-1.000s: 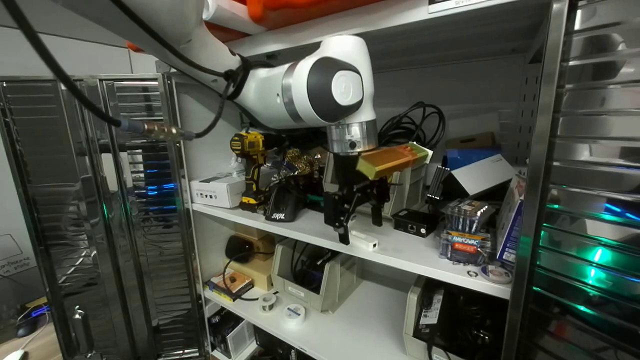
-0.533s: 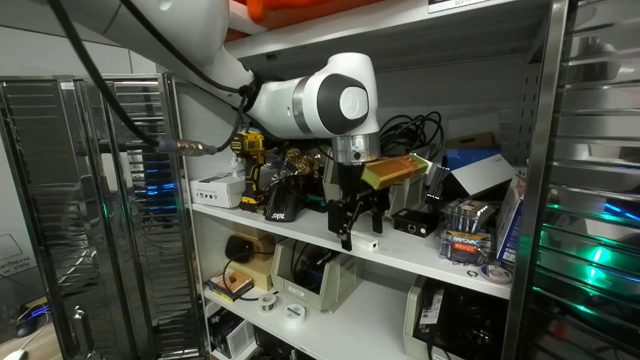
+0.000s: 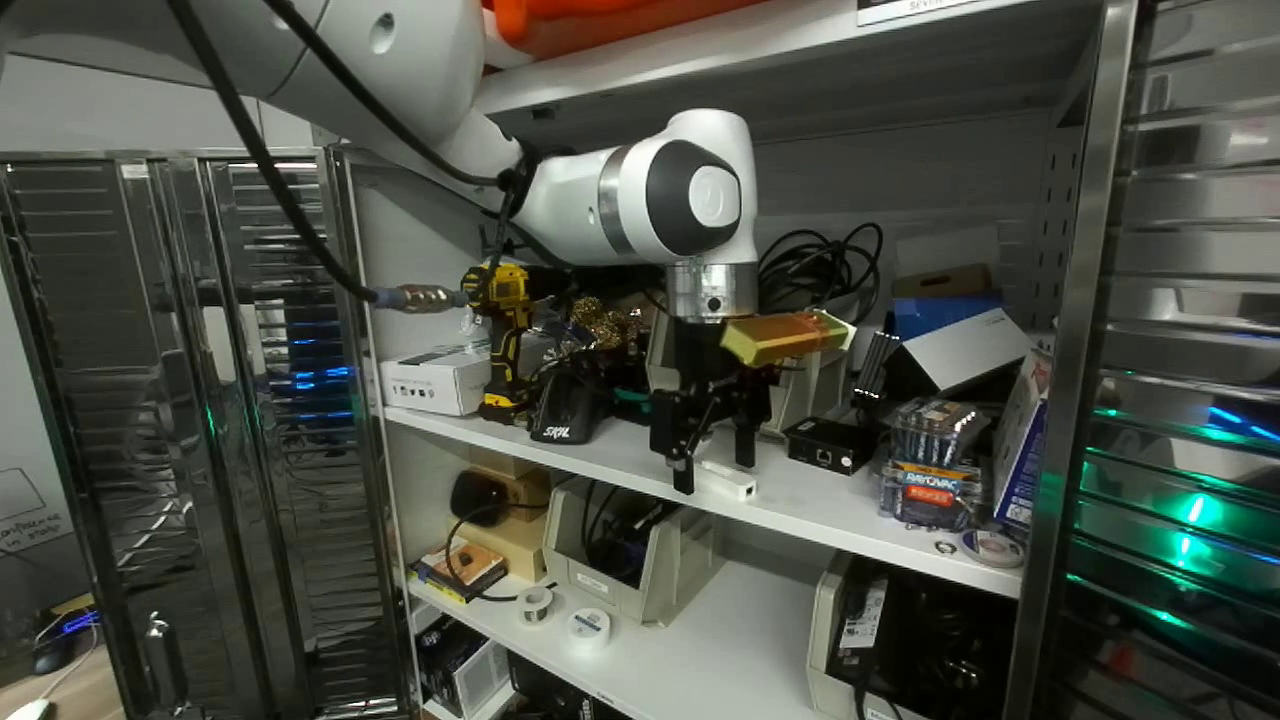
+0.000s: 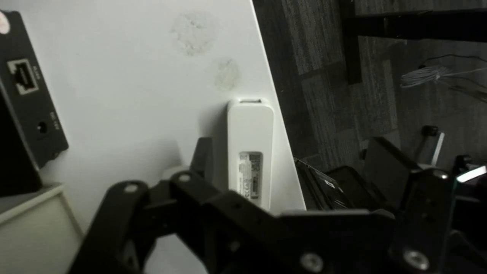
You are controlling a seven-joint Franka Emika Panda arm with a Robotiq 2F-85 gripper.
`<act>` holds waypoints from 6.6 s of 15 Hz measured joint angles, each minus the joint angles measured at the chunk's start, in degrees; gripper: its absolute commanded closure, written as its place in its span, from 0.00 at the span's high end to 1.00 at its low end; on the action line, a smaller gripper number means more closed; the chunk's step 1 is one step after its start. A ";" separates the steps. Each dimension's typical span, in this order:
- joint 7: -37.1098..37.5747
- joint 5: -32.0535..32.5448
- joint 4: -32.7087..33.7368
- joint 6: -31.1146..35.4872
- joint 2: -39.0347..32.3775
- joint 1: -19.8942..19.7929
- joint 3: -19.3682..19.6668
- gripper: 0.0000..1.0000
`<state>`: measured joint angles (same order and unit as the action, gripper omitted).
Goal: Put the white cable in the storage box
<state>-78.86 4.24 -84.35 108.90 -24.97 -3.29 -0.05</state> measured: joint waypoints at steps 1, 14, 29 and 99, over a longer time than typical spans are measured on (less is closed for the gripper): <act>0.02 0.00 0.76 -0.91 -0.54 -0.02 0.00 1.00; 0.10 0.00 6.32 -3.93 -4.58 -0.27 0.00 0.35; 5.17 0.18 -0.46 5.48 0.72 -1.59 0.27 0.16; 66.37 -32.20 -29.70 73.65 12.64 33.89 30.23 1.00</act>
<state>-12.50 -27.96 -114.05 182.55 -12.33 30.61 30.18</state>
